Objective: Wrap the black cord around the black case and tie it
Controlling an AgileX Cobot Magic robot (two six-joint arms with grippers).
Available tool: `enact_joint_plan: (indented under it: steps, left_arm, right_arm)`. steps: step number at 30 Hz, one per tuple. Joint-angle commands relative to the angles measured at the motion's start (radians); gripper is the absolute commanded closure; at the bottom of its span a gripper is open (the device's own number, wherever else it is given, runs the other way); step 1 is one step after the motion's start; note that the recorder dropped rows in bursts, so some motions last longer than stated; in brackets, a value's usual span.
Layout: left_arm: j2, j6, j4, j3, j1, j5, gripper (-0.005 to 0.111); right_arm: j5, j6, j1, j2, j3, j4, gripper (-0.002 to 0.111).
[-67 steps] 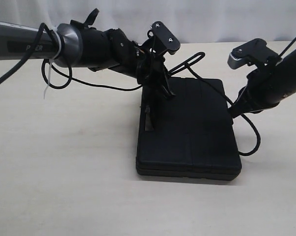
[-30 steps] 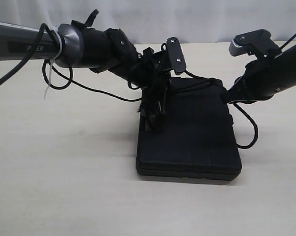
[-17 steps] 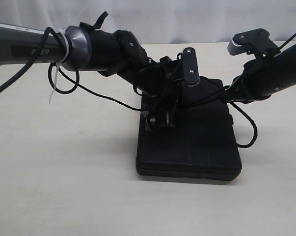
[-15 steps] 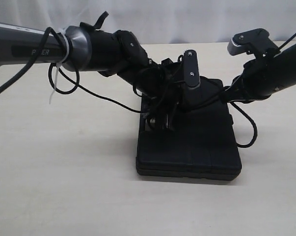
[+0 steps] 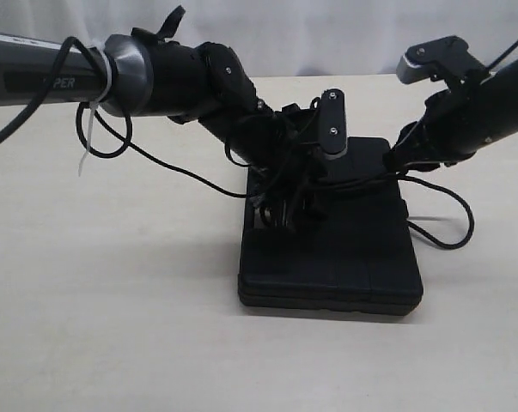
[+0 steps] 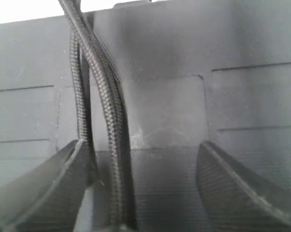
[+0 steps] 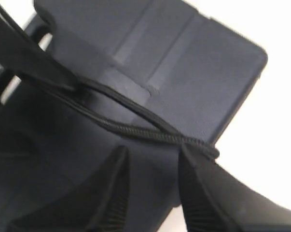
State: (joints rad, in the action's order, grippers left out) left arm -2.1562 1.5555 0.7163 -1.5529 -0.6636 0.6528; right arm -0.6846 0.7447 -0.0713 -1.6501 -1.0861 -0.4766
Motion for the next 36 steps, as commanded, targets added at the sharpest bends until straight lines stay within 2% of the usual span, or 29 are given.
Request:
enact_joint_plan:
  steps: [1, 2, 3, 5, 6, 7, 8, 9, 11, 12, 15, 16, 17, 18, 19, 21, 24, 25, 26, 28, 30, 33, 36]
  left_arm:
    - [0.010, -0.015, -0.008, -0.006, 0.003, 0.094, 0.046]
    - [0.010, -0.012, -0.030, -0.006, 0.003, 0.106, 0.046]
    - [0.010, -0.010, -0.046, -0.006, 0.001, 0.087, 0.046]
    - [0.010, -0.020, -0.042, -0.006, 0.001, 0.048, 0.046]
    - [0.010, -0.020, -0.042, -0.006, 0.001, 0.048, 0.049]
    - [0.010, -0.020, -0.042, -0.006, 0.001, 0.048, 0.055]
    - [0.010, -0.020, -0.042, -0.006, 0.001, 0.050, 0.067]
    - [0.010, -0.020, -0.042, -0.006, 0.001, 0.050, 0.072]
    - [0.010, -0.020, -0.046, -0.006, 0.001, 0.052, 0.073]
    - [0.010, -0.020, -0.046, -0.006, 0.001, 0.052, 0.073]
    - [0.010, -0.020, -0.044, -0.006, 0.001, 0.048, 0.073]
    - [0.010, -0.020, -0.044, -0.006, 0.001, 0.045, 0.073]
    - [0.010, -0.020, -0.044, -0.006, 0.001, 0.045, 0.073]
    - [0.010, -0.020, -0.044, -0.006, 0.001, 0.038, 0.073]
    - [0.010, -0.020, -0.044, -0.006, 0.001, 0.019, 0.073]
    - [0.010, -0.020, -0.014, -0.006, 0.001, -0.013, 0.080]
    - [0.010, -0.013, 0.020, -0.006, 0.001, -0.016, 0.101]
    - [0.010, -0.013, 0.020, -0.006, 0.001, -0.011, 0.105]
    - [0.010, -0.013, 0.021, -0.006, 0.001, -0.009, 0.106]
    - [0.010, -0.013, 0.021, -0.006, 0.001, -0.002, 0.106]
    - [0.010, -0.010, 0.021, -0.006, 0.001, 0.019, 0.106]
    - [0.010, 0.003, 0.021, -0.006, 0.001, 0.033, 0.106]
    - [0.010, 0.006, 0.021, -0.006, 0.001, 0.033, 0.106]
  right_arm:
    - [-0.083, -0.025, -0.002, 0.013, -0.090, -0.012, 0.075]
    - [-0.062, -0.025, -0.002, 0.013, -0.093, -0.008, 0.075]
    - [-0.034, -0.099, -0.002, 0.011, -0.093, 0.076, 0.075]
    - [-0.028, -0.370, -0.002, 0.011, -0.093, 0.415, 0.075]
    - [-0.058, -0.415, -0.002, 0.006, -0.093, 0.466, 0.075]
    - [-0.087, -0.381, -0.002, -0.001, -0.090, 0.458, 0.075]
    - [-0.084, -0.270, -0.002, -0.020, -0.059, 0.455, 0.075]
    - [-0.044, -0.242, -0.002, -0.040, -0.033, 0.486, 0.074]
    - [0.011, -0.245, -0.002, -0.092, -0.016, 0.553, 0.057]
    - [0.031, -0.241, -0.002, -0.111, -0.016, 0.551, 0.054]
    - [0.060, -0.176, -0.002, -0.195, -0.016, 0.551, 0.054]
    - [0.067, -0.180, -0.002, -0.199, -0.016, 0.571, 0.060]
    - [0.070, -0.183, -0.002, -0.193, -0.016, 0.571, 0.074]
    - [0.060, -0.183, -0.002, -0.179, -0.016, 0.571, 0.097]
    - [0.055, -0.185, -0.002, -0.166, -0.016, 0.566, 0.104]
    - [0.059, -0.185, -0.002, -0.121, -0.018, 0.483, 0.104]
    - [0.034, -0.139, -0.002, -0.065, -0.018, 0.380, 0.104]
    - [0.012, -0.159, -0.002, -0.051, -0.018, 0.380, 0.103]
    - [-0.014, -0.159, -0.002, -0.051, -0.018, 0.382, 0.095]
    - [-0.028, -0.162, -0.002, -0.066, -0.016, 0.386, 0.069]
    - [-0.008, -0.160, -0.002, -0.081, -0.016, 0.388, 0.058]
    - [0.050, -0.102, -0.002, -0.118, -0.016, 0.388, 0.060]
    - [0.083, -0.078, -0.002, -0.162, -0.016, 0.489, 0.062]
